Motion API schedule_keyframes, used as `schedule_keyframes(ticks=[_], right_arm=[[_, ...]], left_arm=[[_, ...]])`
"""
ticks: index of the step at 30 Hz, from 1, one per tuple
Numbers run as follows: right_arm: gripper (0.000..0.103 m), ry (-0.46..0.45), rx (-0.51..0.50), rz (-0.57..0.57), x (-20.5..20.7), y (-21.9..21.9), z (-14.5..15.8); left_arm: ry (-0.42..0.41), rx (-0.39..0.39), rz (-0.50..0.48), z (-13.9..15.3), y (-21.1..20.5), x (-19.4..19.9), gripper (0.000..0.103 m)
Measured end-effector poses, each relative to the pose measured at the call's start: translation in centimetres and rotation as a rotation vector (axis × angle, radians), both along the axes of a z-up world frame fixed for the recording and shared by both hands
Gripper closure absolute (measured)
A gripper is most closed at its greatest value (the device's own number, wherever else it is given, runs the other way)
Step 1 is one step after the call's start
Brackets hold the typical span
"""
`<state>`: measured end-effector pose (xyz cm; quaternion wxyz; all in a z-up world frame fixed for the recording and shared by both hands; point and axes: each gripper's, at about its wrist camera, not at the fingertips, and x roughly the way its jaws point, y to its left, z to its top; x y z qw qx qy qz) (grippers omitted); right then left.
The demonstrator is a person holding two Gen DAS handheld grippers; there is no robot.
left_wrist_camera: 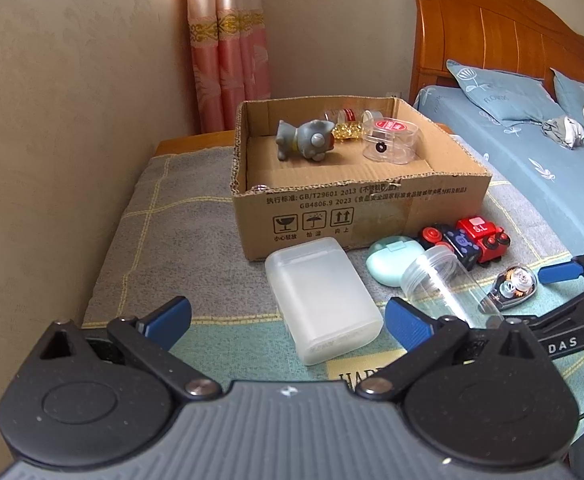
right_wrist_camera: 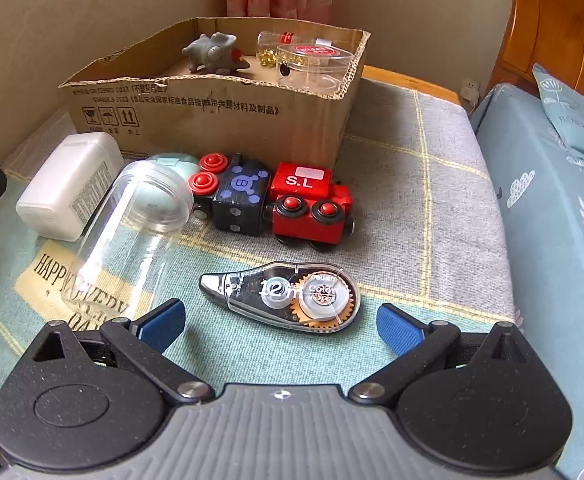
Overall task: Organize rigid objects
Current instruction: 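Reach the left tool to the frosted white box while the right tool reaches the correction tape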
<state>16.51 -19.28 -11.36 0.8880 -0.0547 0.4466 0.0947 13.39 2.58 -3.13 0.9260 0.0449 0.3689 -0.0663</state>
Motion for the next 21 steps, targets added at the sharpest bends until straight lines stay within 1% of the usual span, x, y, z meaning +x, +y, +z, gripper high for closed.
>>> schedule_keyframes(ticks=[5,8,13,17,21], right_arm=[[0.000,-0.032,0.004,0.006,-0.3,-0.2,-0.3],[0.000,-0.033,0.006,0.001,-0.2,-0.3,-0.3],[0.000,-0.037,0.005,-0.023,-0.1,-0.1,-0.4],[0.000,-0.036,0.002,-0.026,-0.1,0.0,-0.4],[0.000,-0.047,0.004,-0.026,-0.3,0.0,-0.3]], left_arm=[[0.026,-0.006,-0.023,-0.9,-0.5,0.7,0.001],[0.043,-0.012,-0.038,-1.5,-1.1,1.4,0.001],[0.067,0.000,-0.064,-3.0,-2.0,2.7,0.001],[0.090,0.003,-0.047,-4.1,-1.9,3.5,0.001],[0.111,-0.003,-0.020,-4.6,-1.2,3.5,0.001]])
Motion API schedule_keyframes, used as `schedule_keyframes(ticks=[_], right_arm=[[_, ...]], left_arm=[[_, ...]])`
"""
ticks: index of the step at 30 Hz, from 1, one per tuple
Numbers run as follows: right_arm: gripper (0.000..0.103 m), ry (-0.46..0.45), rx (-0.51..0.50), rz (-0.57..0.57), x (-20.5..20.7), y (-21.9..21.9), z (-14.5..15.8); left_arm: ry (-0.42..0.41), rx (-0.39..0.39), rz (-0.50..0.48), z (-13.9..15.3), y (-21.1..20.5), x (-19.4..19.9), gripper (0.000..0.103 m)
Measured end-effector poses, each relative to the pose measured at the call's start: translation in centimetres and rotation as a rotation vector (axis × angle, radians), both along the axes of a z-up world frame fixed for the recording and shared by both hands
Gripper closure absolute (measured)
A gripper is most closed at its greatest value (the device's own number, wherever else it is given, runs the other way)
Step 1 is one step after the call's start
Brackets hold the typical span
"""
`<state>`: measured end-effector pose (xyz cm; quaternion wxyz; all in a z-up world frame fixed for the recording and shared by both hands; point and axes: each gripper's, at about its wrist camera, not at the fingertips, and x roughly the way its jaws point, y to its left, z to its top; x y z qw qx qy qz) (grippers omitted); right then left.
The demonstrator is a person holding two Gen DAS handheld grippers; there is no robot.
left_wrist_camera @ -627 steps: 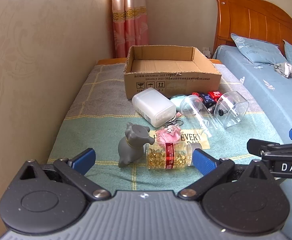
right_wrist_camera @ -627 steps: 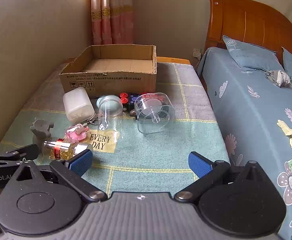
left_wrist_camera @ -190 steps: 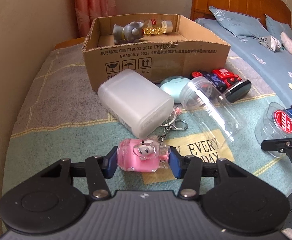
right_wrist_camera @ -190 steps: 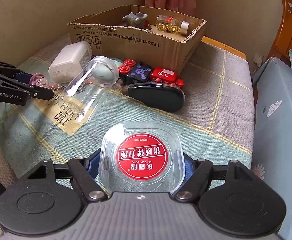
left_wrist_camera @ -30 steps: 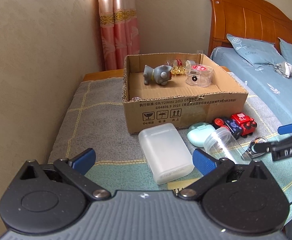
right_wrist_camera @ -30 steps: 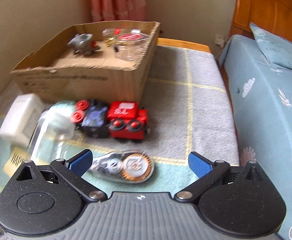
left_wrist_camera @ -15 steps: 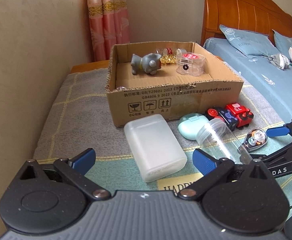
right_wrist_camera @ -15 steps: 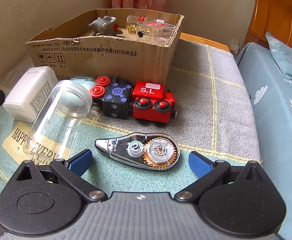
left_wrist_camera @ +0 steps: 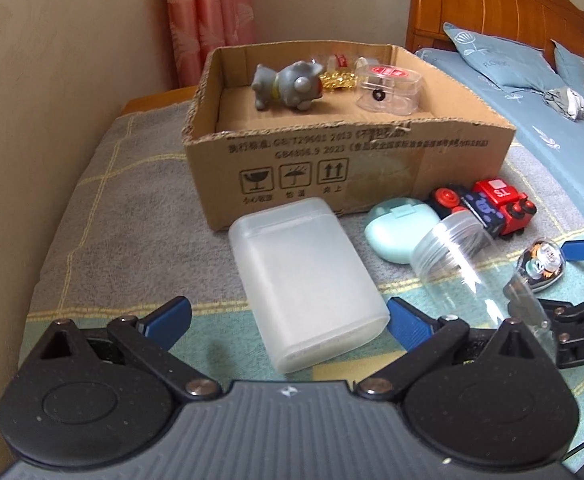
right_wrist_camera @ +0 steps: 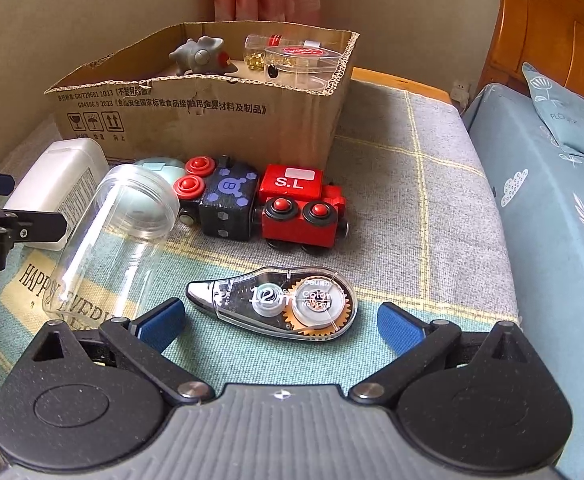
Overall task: Organize rigid objects
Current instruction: 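Reach the left tool to the frosted white box while the right tool reaches the correction tape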
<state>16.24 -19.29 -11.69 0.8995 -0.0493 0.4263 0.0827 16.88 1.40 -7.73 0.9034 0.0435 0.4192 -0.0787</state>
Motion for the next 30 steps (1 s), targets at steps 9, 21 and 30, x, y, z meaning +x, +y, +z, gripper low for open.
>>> schedule_keyframes(ticks=[9,21,30], right_arm=[[0.000,0.001,0.000,-0.006,-0.1,0.0,0.0],[0.000,-0.001,-0.003,-0.008,-0.6,0.0,0.0],[0.000,0.003,-0.004,0.005,-0.8,0.0,0.0]], left_arm=[[0.005,0.036,0.070,0.0,3.7,-1.4,0.001],[0.008,0.148,0.169,-0.1,6.4,-0.4,0.001],[-0.019,0.025,0.117,0.9,7.1,-1.4,0.001]])
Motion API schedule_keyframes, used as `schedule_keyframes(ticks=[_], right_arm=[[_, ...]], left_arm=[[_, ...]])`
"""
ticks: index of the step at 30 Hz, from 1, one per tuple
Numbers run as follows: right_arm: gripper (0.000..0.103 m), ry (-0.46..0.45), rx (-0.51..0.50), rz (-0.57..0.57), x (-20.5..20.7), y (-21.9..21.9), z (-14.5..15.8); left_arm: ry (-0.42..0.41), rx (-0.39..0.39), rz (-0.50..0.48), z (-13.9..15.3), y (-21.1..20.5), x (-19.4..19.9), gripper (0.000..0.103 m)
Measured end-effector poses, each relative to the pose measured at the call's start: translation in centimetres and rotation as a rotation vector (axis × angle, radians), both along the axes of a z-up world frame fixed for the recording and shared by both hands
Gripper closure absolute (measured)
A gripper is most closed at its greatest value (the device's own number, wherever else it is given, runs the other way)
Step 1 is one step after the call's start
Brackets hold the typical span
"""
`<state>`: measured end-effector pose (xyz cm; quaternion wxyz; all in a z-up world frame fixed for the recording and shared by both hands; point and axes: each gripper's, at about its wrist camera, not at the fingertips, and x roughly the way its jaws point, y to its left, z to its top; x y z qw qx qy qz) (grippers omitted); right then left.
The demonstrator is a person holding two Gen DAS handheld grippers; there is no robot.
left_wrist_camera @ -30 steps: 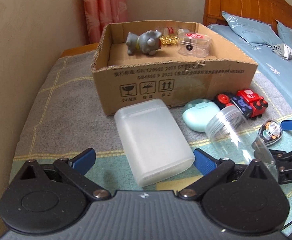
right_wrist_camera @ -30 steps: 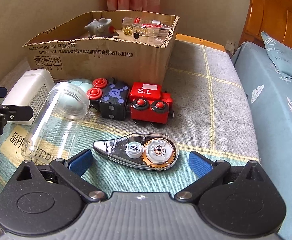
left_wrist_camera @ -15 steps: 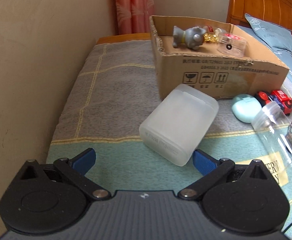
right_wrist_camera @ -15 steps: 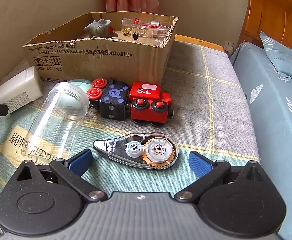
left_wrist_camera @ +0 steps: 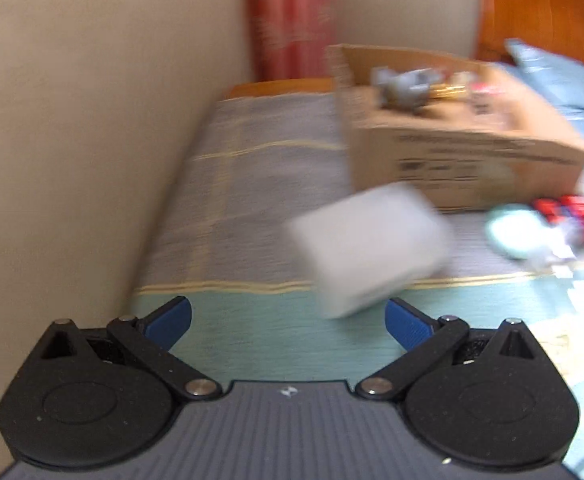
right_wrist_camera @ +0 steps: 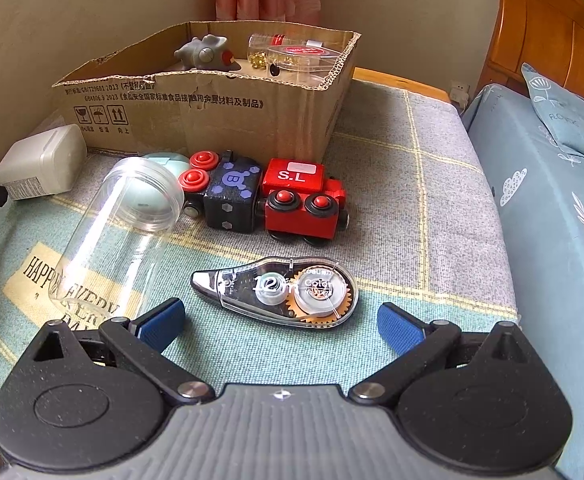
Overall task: Organize rigid objects
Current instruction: 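Reach the left tool to the frosted white box while the right tool reaches the correction tape, then close the left tool on the white box while the right tool grips the correction tape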
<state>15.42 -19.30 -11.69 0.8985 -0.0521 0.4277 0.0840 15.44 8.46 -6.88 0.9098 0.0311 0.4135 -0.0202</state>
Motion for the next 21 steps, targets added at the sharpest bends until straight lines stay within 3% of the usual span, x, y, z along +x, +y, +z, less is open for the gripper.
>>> schedule_keyframes(ticks=[4,13,18,21], right_arm=[[0.000,-0.003,0.001,0.002,-0.1,0.0,0.0],[0.000,-0.006,0.002,0.021,0.0,-0.1,0.1],[0.000,-0.007,0.002,0.031,0.3,0.1,0.0],[0.000,-0.006,0.005,0.029,0.6,0.3,0.0]], left_arm=[[0.019,-0.056,-0.069,-0.6,-2.0,0.9,0.001],[0.025,-0.147,-0.010,-1.6,-2.9,4.1,0.001],[0.010,-0.154,0.032,-1.7,-2.9,5.4,0.001],[0.005,-0.117,0.050,-1.7,-3.2,5.8,0.001]])
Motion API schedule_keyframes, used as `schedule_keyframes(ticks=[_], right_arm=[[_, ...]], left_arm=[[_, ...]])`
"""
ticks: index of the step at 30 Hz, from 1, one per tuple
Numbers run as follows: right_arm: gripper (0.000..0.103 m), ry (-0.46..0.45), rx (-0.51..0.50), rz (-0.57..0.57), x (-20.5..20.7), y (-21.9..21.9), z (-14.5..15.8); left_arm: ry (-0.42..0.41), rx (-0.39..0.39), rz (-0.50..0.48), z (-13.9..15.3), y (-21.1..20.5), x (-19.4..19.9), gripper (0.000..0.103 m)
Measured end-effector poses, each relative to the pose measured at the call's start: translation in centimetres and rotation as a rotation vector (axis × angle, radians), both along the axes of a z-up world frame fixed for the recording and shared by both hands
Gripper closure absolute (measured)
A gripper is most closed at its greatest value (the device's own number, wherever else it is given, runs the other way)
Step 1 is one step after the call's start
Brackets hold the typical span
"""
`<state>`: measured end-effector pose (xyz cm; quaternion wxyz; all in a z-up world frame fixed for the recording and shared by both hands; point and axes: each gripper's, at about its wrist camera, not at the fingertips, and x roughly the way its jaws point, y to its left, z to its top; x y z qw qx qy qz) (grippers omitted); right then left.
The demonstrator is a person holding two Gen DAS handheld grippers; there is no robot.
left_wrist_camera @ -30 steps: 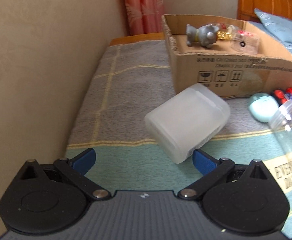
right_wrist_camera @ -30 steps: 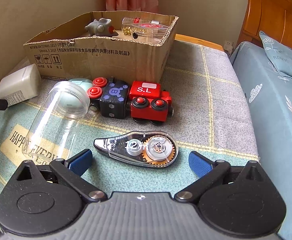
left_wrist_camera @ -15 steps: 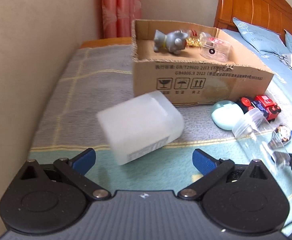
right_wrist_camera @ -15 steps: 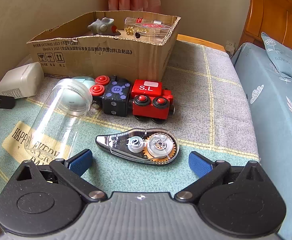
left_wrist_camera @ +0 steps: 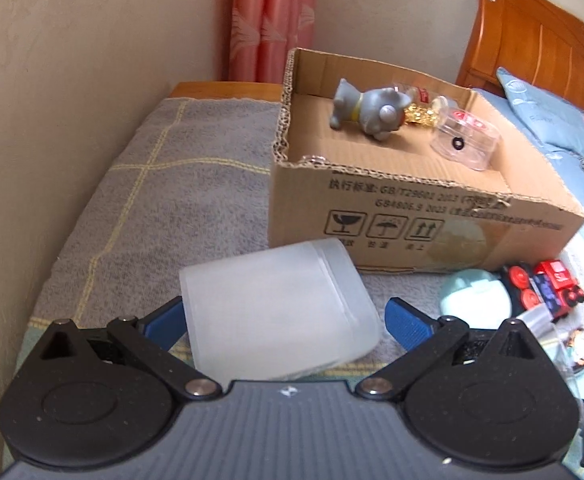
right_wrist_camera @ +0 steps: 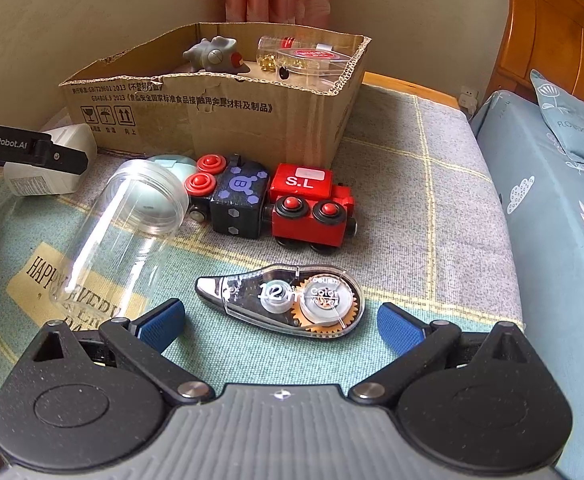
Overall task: Organize rigid objects
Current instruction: 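Close the left tool on the white box while the right tool grips the correction tape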
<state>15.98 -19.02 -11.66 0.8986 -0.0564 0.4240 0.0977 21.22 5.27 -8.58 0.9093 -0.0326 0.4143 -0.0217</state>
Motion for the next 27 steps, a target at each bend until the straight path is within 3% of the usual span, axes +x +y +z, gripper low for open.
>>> schedule_keyframes(ticks=[10,15,18,27], right_arm=[[0.000,-0.013,0.002,-0.009,0.7,0.3,0.1],[0.010,-0.019,0.008,-0.014,0.5,0.1,0.4],[0.010,-0.014,0.004,-0.009,0.5,0.1,0.5],[0.011,0.005,0.032,0.039,0.2,-0.7,1.6]], left_arm=[[-0.016,0.057,0.009,0.1,-0.1,-0.2,0.006],[-0.019,0.067,-0.001,0.4,-0.3,-0.3,0.012],[-0.017,0.065,-0.008,0.6,-0.2,-0.3,0.013],[-0.010,0.085,-0.080,1.7,0.2,-1.6,0.018]])
